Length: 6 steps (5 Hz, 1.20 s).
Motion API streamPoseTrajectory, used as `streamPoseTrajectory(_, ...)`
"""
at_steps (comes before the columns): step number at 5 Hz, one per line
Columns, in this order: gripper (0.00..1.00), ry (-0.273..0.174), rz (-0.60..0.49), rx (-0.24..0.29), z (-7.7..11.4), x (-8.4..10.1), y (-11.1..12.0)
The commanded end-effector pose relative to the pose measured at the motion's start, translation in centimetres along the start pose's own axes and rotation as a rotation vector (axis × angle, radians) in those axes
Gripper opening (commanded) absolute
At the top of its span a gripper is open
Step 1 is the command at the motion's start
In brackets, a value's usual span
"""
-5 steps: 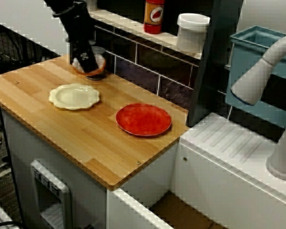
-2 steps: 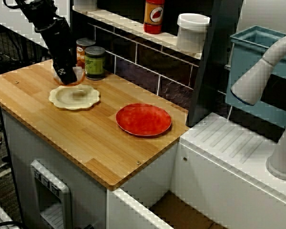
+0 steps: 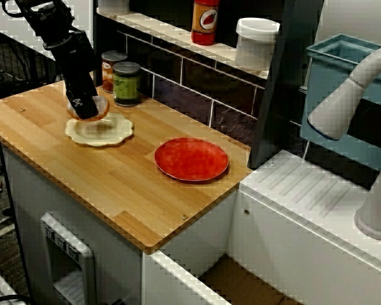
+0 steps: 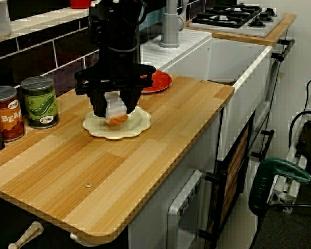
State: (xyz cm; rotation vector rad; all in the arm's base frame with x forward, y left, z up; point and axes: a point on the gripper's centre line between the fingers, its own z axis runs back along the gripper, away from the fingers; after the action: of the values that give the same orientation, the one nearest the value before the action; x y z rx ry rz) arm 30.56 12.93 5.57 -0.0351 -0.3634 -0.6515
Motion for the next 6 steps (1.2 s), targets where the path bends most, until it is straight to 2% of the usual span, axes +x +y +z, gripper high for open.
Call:
streamPoseTrajectory(1, 1.0, 0.011, 0.039, -0.009, 0.2, 0.2, 0.7)
streamPoseTrajectory(3, 1.0, 0.004, 0.139, -0.081, 0.0, 2.0, 2.5)
streamPoseTrajectory(5, 1.0, -0.041, 0.145, -0.146, 2.6, 4.6, 3.2)
streamPoseTrajectory(6, 1.0, -0.05, 0.132, -0.153, 4.0, 4.8, 3.5)
